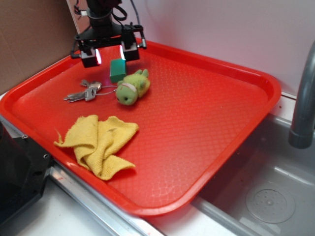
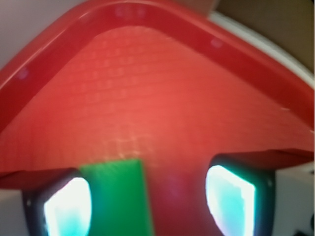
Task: Grab the green block.
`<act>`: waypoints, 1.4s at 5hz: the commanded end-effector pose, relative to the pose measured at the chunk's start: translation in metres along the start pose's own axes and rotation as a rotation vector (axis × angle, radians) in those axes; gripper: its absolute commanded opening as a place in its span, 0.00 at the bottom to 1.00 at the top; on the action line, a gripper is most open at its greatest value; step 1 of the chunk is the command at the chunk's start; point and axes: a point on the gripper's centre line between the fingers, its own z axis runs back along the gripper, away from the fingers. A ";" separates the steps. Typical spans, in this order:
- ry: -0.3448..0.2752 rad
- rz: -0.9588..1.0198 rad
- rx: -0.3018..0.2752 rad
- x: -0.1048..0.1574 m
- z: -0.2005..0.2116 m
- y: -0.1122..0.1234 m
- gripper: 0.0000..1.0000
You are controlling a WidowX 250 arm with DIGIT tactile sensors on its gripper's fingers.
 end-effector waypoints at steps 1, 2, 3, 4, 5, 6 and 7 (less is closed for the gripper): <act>-0.001 0.009 -0.048 0.014 -0.008 -0.003 0.00; -0.013 0.016 -0.059 0.009 -0.004 -0.004 0.00; 0.000 -0.010 -0.077 0.009 0.001 -0.003 0.00; -0.034 -0.129 -0.070 0.008 0.033 -0.002 0.00; -0.019 -0.343 -0.113 0.005 0.086 0.004 0.00; 0.029 -0.566 -0.182 -0.007 0.137 0.006 0.00; 0.153 -0.821 -0.173 -0.034 0.181 0.003 0.00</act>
